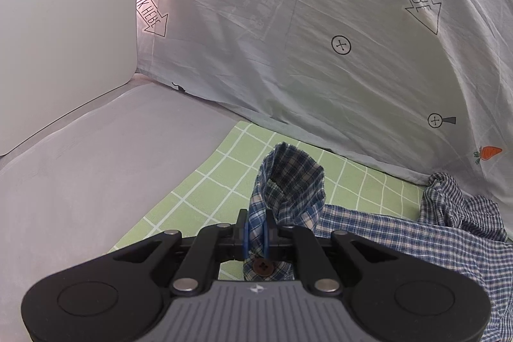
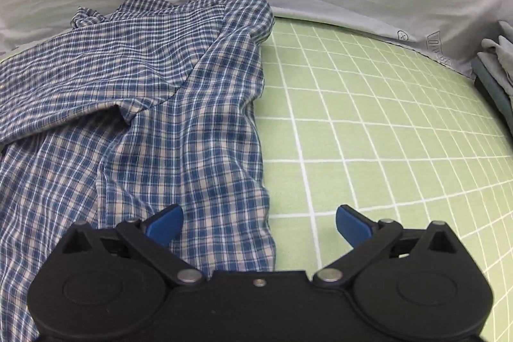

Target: Fold clothes

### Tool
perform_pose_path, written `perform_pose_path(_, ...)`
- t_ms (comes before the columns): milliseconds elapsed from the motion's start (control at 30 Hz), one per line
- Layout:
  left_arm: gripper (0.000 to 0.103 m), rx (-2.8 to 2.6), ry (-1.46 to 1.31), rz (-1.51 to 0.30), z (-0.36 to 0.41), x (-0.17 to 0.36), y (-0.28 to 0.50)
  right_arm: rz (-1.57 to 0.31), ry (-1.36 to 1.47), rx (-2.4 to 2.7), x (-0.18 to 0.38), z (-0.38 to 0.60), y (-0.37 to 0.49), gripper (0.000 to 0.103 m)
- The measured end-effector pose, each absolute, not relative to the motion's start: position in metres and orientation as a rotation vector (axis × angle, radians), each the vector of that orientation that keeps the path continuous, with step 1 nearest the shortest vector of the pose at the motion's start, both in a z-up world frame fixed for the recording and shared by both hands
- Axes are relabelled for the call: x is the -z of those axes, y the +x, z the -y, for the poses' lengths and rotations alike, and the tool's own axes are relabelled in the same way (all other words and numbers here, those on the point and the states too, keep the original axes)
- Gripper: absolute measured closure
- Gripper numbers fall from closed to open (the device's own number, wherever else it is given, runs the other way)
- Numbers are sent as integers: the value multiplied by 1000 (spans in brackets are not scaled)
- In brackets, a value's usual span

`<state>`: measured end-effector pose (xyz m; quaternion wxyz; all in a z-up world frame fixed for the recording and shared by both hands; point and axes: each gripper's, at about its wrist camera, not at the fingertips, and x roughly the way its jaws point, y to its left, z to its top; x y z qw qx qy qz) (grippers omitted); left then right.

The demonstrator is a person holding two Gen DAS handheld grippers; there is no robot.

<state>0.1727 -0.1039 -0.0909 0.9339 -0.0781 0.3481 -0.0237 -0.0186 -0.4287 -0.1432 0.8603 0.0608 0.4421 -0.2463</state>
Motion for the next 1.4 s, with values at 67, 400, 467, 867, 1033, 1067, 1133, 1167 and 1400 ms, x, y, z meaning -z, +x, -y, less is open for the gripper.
perform_pose_path(67,93,121,-143,-689,114,85,166,-919,119,522,139,428,-20,0)
perform_pose_path(400,92,651,-97,-740,208,86,100,-855,174,584,117,436,-38,0)
perform_pose_path(467,88,746,-100,-849,230,102,87,-832,182,582,113,435,-43,0)
perform_pose_path(867,47,731,-56,-1072,232,138,84,-722,321,330,88,415,-29,12)
perform_pose_path(1033,35,730,-48,-1102,229,142,88,-732,403,139,88,397,-6,39)
perform_pose_path(1067,34,732,-37,-1108,230,143,87,-735,428,103,89,396,-3,42)
perform_pose_path(1133,34,738,-11,-1112,232,144,85,-754,472,41,94,391,3,49)
perform_pose_path(1167,34,741,2,-1113,234,145,84,-765,485,25,97,388,5,51)
perform_pose_path(1400,33,749,4,-1105,227,137,76,-860,601,-16,116,389,-2,96)
